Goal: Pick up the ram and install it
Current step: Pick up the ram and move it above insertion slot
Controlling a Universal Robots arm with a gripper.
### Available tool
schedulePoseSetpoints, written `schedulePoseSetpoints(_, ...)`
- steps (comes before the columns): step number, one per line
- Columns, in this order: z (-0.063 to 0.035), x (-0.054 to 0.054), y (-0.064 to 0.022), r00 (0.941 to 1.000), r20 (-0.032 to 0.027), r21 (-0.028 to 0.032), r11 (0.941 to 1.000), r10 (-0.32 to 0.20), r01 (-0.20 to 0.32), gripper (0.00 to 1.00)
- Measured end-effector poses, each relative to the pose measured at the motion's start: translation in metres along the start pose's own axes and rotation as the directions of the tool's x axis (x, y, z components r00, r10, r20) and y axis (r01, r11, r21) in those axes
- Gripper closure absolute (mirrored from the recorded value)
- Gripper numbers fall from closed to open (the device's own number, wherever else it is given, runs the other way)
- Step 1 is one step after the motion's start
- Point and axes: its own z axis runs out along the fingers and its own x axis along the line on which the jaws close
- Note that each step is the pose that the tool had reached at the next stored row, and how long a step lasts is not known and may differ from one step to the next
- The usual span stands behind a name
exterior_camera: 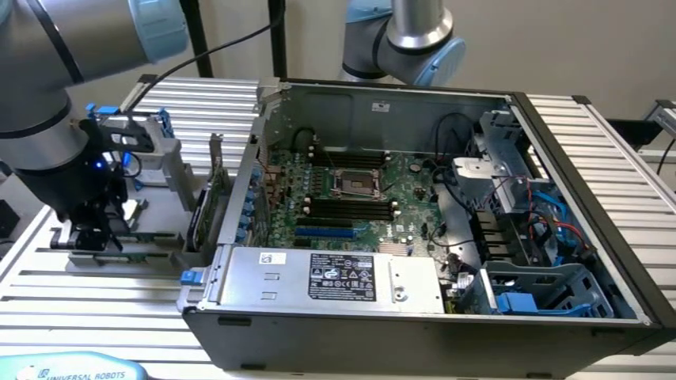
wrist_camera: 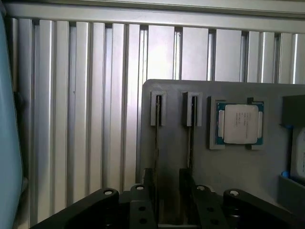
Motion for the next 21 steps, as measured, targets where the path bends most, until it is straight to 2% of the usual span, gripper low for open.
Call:
schedulePoseSetpoints(17, 0.0306, 0.005, -0.001, 1.0, -0.0004, -0.0001, 1.0, 0.0, 0.0, 0.64)
schedulePoseSetpoints(21, 0.034, 0.005, -0.001, 1.0, -0.0006, -0.0002, 1.0, 0.0, 0.0, 0.64)
